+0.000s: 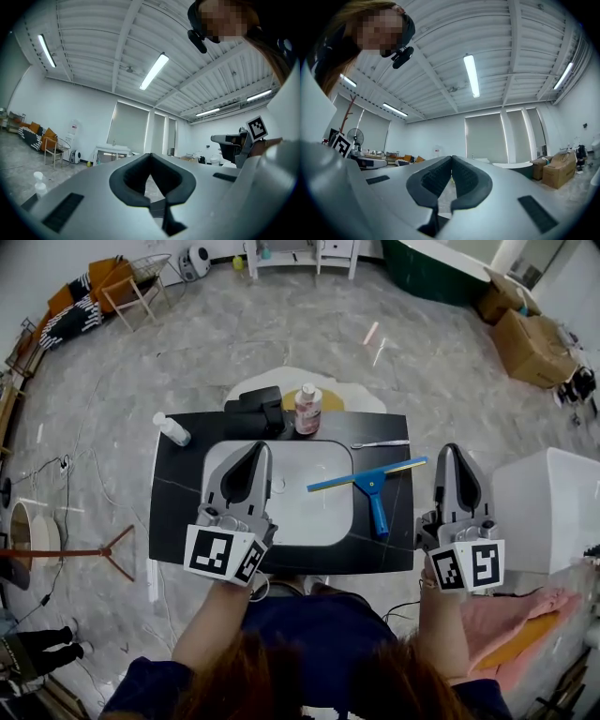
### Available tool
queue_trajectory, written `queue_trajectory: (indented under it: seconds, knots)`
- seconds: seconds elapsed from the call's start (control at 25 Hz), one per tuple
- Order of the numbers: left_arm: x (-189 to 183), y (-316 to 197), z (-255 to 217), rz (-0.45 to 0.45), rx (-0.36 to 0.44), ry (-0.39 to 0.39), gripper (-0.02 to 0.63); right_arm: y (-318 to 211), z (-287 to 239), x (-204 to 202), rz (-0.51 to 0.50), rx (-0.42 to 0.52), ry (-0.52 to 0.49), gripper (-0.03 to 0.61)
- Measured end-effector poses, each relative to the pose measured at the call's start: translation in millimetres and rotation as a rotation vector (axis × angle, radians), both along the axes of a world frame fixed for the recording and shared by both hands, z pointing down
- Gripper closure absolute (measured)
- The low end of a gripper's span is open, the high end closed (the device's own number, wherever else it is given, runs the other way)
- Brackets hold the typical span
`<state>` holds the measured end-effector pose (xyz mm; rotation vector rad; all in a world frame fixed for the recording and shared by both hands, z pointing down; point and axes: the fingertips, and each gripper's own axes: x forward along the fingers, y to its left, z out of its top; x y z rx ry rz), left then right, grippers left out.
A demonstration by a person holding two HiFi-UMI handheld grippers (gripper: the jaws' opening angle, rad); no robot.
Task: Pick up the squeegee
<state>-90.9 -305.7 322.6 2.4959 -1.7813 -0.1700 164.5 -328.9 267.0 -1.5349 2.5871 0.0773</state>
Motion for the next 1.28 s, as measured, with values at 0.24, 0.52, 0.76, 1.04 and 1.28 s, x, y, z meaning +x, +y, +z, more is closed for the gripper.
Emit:
queue_trajectory:
  seconds: [0.24, 0.52, 0.76, 1.04, 1.28]
  knots:
    - [-5.4, -34.4, 2.9, 0.030, -0.004, -0.013, 0.595, -19.9, 21.0, -11.5, 0.021, -0.047, 0.036, 0.563]
    - [-3.7, -51.6, 31.3, 0.091, -0.061, -0.004, 0.595, -29.6, 121.7, -12.3, 0.028, -0.301, 0.114, 0.561]
    - [6.1, -60.0, 52.7, 0.141, -0.094, 0.009, 0.595, -24.5, 243.4, -1.2, 0.041, -0.575, 0.169, 0.521]
    - [5.5, -59.4, 69.1, 0.163, -0.126, -0.018, 0.595, 1.2, 353.6, -2.4, 0.017, -0.836, 0.383, 0.380]
    - [-1.8, -52.0, 82.1, 0.164, -0.162, -0.044, 0.595, 15.2, 403.6, -1.3, -0.010, -0.963, 0.592, 0.336]
